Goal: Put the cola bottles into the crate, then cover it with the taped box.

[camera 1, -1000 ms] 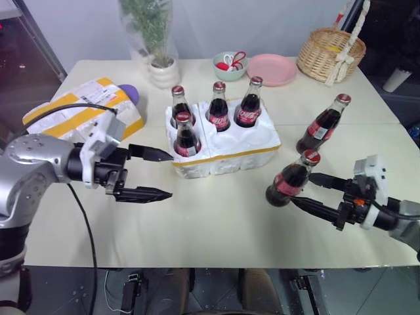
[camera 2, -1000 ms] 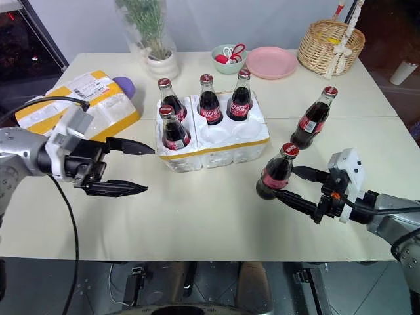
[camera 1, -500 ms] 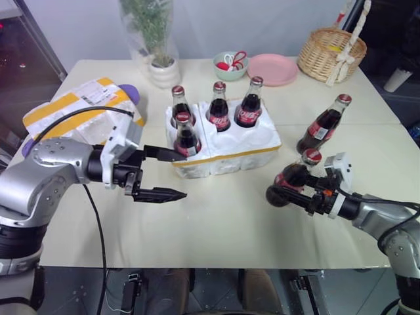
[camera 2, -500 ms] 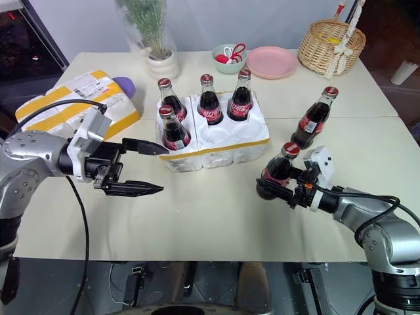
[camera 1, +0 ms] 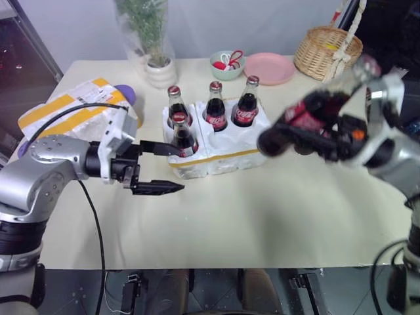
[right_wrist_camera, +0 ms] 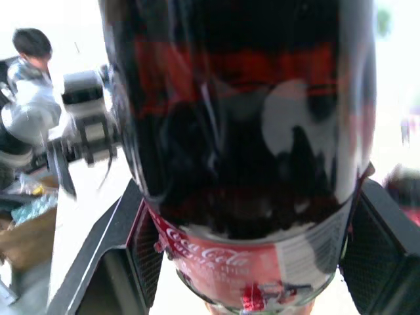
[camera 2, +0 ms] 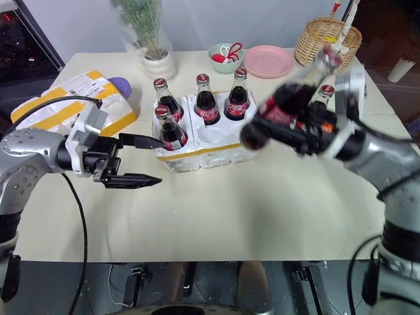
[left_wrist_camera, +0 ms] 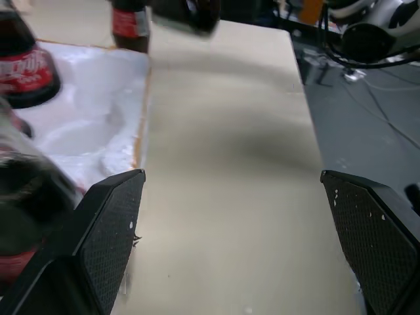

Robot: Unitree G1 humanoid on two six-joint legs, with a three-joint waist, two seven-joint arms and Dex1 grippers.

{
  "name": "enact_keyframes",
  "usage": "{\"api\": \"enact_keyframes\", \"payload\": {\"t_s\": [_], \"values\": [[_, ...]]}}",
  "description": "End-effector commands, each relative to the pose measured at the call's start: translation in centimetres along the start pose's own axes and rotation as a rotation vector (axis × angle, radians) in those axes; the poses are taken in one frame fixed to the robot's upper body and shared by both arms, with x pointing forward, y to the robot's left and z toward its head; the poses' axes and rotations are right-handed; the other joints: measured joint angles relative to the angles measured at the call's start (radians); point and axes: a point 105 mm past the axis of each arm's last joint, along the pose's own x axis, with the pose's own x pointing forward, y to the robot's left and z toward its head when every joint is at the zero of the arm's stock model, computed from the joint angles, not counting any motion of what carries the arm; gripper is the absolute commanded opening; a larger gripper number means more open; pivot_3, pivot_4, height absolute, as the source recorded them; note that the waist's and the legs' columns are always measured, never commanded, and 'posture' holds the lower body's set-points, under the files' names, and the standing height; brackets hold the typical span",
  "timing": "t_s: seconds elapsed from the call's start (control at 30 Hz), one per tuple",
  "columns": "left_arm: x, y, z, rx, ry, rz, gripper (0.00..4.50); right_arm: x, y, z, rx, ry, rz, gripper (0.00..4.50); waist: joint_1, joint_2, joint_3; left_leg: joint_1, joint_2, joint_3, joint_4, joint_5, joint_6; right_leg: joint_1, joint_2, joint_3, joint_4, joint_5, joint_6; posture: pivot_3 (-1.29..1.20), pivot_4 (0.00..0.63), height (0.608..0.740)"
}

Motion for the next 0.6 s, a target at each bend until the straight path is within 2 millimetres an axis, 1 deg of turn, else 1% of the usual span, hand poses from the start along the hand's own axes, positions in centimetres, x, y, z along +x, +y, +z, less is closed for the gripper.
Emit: {"api": "enact_keyframes", "payload": {"t_s": [0.03,0.1,0.17,0.2,0.27,0.33,0.43,0.53,0.6], "values": [[-0.8,0.5,1.4,0.051,-0.035,0.046,4.50,3.1,-1.1,0.5,-0.047,-0.007,-0.027,2.83,0.000,0.000,0.000,0.000,0.001,0.000,0.000,0.000,0.000,0.000,0.001,0.000,0.000,0.001,-0.001,0.00,0.150,0.737],[-1.1,0.7,1.8,0.046,-0.050,0.065,4.50,4.8,-1.5,0.1,-0.040,0.002,-0.025,2.83,0.000,0.000,0.000,-0.001,0.004,0.000,0.000,0.000,0.000,-0.003,0.004,0.000,0.000,0.002,-0.003,0.00,0.150,0.737],[-1.7,1.0,2.2,0.044,-0.062,0.093,4.50,6.3,-1.8,-1.4,-0.042,0.051,-0.015,2.83,0.001,0.000,0.000,-0.003,0.006,0.000,-0.001,0.000,0.000,-0.006,0.006,0.000,0.001,0.002,-0.003,0.00,0.150,0.737],[-2.1,1.1,2.3,0.047,-0.065,0.111,4.50,6.8,-1.9,-2.5,-0.048,0.094,-0.005,2.83,0.001,0.000,0.000,-0.004,0.006,0.000,-0.001,0.000,-0.001,-0.006,0.006,0.000,0.001,0.002,-0.004,0.00,0.150,0.737],[-2.9,1.4,2.5,0.050,-0.063,0.150,4.50,7.3,-1.8,-4.9,-0.065,0.178,0.016,2.83,-0.001,0.000,0.000,-0.004,0.006,0.000,-0.001,0.000,-0.001,-0.007,0.007,0.000,0.001,0.002,-0.004,0.00,0.150,0.737],[-3.6,1.8,2.8,0.054,-0.065,0.191,4.50,7.5,-1.6,-6.7,-0.076,0.238,0.040,2.83,-0.001,0.000,0.000,-0.004,0.006,0.000,-0.001,0.000,-0.001,-0.007,0.007,0.000,0.001,0.002,-0.004,0.00,0.150,0.737],[-4.2,2.1,2.9,0.061,-0.063,0.226,4.50,7.9,-1.0,-7.9,-0.074,0.265,0.083,2.83,0.000,0.000,0.000,-0.004,0.007,0.001,-0.001,0.000,-0.001,-0.007,0.007,0.000,0.001,0.002,-0.004,0.00,0.150,0.737],[-4.3,2.1,2.9,0.063,-0.062,0.233,4.50,8.7,-0.5,-9.3,-0.092,0.296,0.118,2.83,0.000,0.000,0.000,-0.004,0.006,0.001,-0.001,0.000,-0.001,-0.007,0.007,0.000,0.001,0.002,-0.004,0.00,0.150,0.737],[-4.0,2.1,2.6,0.063,-0.060,0.229,4.50,9.4,-0.7,-11.1,-0.094,0.341,0.106,2.83,-0.003,0.000,0.000,-0.004,0.007,0.001,-0.001,0.000,-0.001,-0.007,0.007,0.000,0.001,0.002,-0.004,0.00,0.150,0.737]]}}
